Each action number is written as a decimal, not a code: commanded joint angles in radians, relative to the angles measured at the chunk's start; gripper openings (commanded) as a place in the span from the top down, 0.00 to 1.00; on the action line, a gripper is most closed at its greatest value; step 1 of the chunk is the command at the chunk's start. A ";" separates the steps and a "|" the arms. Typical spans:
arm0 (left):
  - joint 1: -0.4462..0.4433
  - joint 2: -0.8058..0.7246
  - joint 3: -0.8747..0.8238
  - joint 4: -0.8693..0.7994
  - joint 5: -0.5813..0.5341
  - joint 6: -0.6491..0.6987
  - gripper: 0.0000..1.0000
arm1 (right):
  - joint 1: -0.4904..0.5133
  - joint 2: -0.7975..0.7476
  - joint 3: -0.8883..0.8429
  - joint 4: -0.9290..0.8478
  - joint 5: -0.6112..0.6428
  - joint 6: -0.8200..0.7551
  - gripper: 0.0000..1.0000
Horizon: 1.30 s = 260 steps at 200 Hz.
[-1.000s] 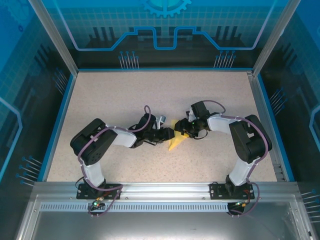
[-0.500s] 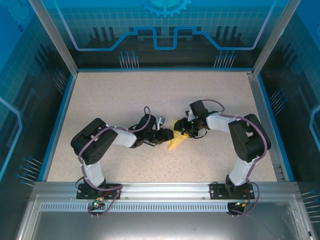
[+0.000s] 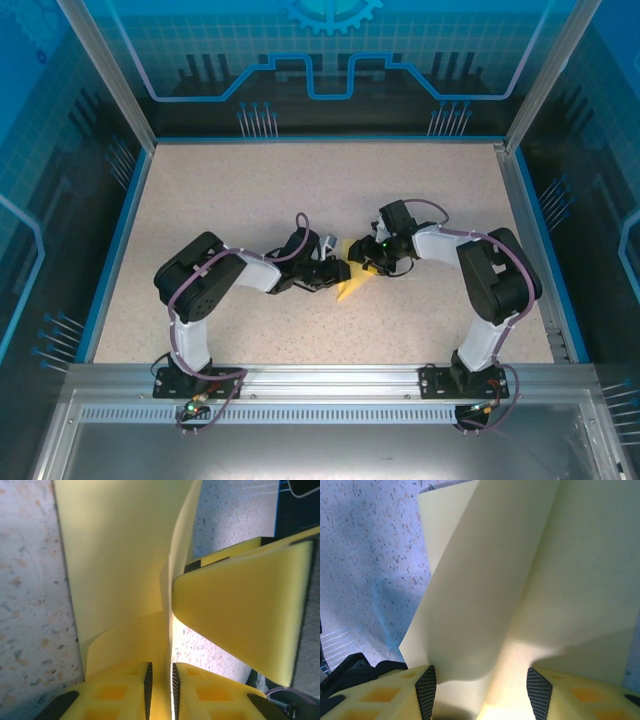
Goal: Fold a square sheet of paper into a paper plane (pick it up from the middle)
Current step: Fourth fold the wing at the center of the table.
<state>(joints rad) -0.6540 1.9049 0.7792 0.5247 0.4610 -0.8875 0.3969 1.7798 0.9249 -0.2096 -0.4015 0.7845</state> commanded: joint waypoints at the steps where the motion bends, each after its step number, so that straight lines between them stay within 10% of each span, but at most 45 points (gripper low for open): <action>1: -0.009 0.022 0.026 0.007 -0.007 0.008 0.82 | 0.015 0.050 -0.017 -0.045 0.078 0.000 0.44; 80: 0.017 0.048 -0.042 0.185 0.043 -0.084 0.98 | -0.018 -0.084 -0.040 0.043 -0.032 -0.137 0.44; 260: 0.037 0.075 -0.070 0.265 0.064 -0.146 0.99 | -0.002 0.036 0.032 -0.054 0.024 -0.203 0.48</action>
<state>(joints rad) -0.6270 1.9667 0.7097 0.7696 0.4969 -1.0233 0.3862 1.7786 0.9318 -0.2138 -0.4145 0.5934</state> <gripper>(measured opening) 0.068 0.518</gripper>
